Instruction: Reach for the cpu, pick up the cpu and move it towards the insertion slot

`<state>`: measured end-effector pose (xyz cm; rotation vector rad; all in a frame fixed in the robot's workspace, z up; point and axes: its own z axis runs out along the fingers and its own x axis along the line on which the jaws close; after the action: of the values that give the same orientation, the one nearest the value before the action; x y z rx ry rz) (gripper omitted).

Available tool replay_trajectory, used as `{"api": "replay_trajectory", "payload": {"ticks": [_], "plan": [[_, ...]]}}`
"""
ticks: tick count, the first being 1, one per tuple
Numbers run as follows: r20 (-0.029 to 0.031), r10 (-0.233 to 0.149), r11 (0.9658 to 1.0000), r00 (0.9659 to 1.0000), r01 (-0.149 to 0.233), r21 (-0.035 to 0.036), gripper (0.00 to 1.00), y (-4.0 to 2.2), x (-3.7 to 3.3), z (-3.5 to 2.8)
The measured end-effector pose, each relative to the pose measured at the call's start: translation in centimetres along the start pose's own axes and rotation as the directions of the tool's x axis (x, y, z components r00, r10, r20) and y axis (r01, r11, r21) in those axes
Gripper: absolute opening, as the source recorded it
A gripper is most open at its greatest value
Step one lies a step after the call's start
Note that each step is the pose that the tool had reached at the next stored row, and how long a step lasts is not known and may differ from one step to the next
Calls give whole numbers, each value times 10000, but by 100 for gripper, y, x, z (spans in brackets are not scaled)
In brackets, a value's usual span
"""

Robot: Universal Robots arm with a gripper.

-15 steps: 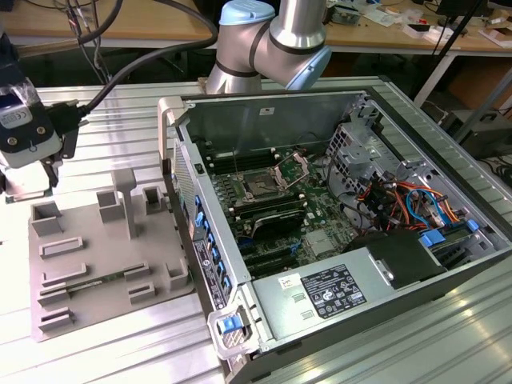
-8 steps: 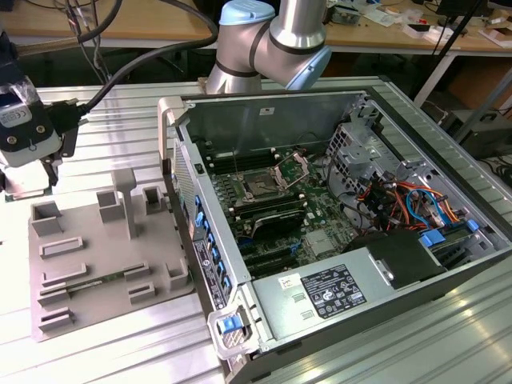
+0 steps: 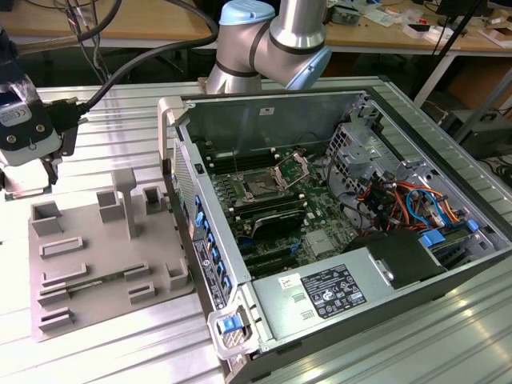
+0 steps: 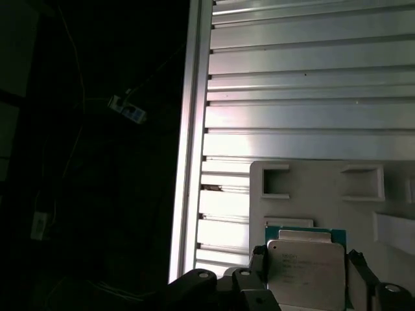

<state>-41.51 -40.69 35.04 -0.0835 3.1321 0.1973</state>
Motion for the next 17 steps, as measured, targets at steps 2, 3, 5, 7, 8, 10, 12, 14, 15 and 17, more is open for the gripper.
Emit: {"api": "replay_trajectory", "payload": {"ticks": [2, 3, 5, 7, 8, 10, 12, 14, 15, 17], "plan": [[2, 0, 10000, 10000, 0, -23, 55, 1, 0, -4], [2, 0, 10000, 10000, 0, -29, 55, 1, 0, -5], [3, 0, 10000, 10000, 0, -42, 55, 1, 0, -8], [4, 0, 10000, 10000, 0, -55, 55, 1, 0, -10], [4, 0, 10000, 10000, 0, -61, 55, 1, 0, -12], [5, 0, 10000, 10000, 0, -74, 55, 2, 0, -14], [5, 0, 10000, 10000, 0, -86, 55, 2, 0, -17], [7, 0, 9999, 10000, 0, -103, 55, 3, 0, -21], [8, 0, 9999, 10000, 0, -113, 55, 3, 0, -24], [7, 0, 9999, 10000, 0, -122, 55, 4, 0, -32]]}}
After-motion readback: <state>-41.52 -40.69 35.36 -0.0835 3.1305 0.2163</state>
